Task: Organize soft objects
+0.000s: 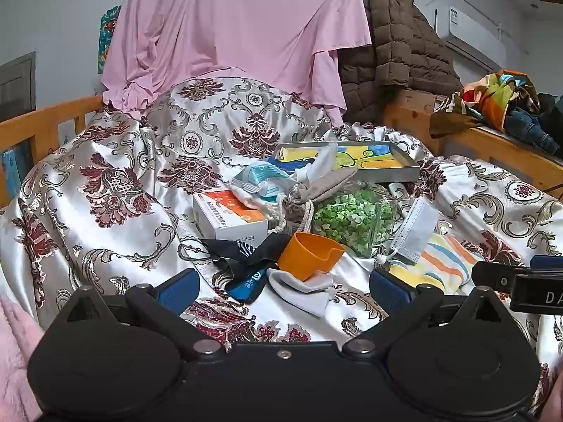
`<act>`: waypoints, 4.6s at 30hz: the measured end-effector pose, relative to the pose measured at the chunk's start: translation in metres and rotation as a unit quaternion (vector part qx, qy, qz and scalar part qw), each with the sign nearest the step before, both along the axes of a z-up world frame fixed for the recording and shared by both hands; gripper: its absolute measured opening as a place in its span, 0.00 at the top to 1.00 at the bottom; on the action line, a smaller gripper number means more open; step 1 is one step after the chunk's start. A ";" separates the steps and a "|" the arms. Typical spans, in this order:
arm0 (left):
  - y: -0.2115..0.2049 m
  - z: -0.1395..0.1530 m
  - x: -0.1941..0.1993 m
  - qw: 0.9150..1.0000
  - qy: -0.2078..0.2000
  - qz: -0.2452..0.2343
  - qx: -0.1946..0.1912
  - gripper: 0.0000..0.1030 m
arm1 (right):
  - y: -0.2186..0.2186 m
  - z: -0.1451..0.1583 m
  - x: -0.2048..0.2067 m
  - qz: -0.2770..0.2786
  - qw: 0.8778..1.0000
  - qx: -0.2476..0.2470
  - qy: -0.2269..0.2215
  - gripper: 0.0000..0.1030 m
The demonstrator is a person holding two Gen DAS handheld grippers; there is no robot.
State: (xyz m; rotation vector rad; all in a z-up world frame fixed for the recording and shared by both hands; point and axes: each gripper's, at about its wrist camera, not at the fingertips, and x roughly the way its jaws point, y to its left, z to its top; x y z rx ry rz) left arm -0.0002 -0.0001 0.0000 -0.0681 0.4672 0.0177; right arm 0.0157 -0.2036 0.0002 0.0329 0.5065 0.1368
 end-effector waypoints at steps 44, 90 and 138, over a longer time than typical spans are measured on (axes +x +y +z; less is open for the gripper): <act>0.000 0.000 0.000 1.000 -0.001 0.000 0.000 0.01 | 0.000 0.000 0.000 0.000 1.000 0.000 0.001 0.00; 0.000 0.002 0.002 1.000 0.002 -0.001 0.003 0.01 | 0.001 -0.002 0.002 0.002 1.000 0.001 0.005 0.00; -0.112 -0.014 0.240 0.878 0.059 -0.471 0.059 0.01 | -0.080 -0.047 0.178 0.183 0.975 -0.037 0.121 0.00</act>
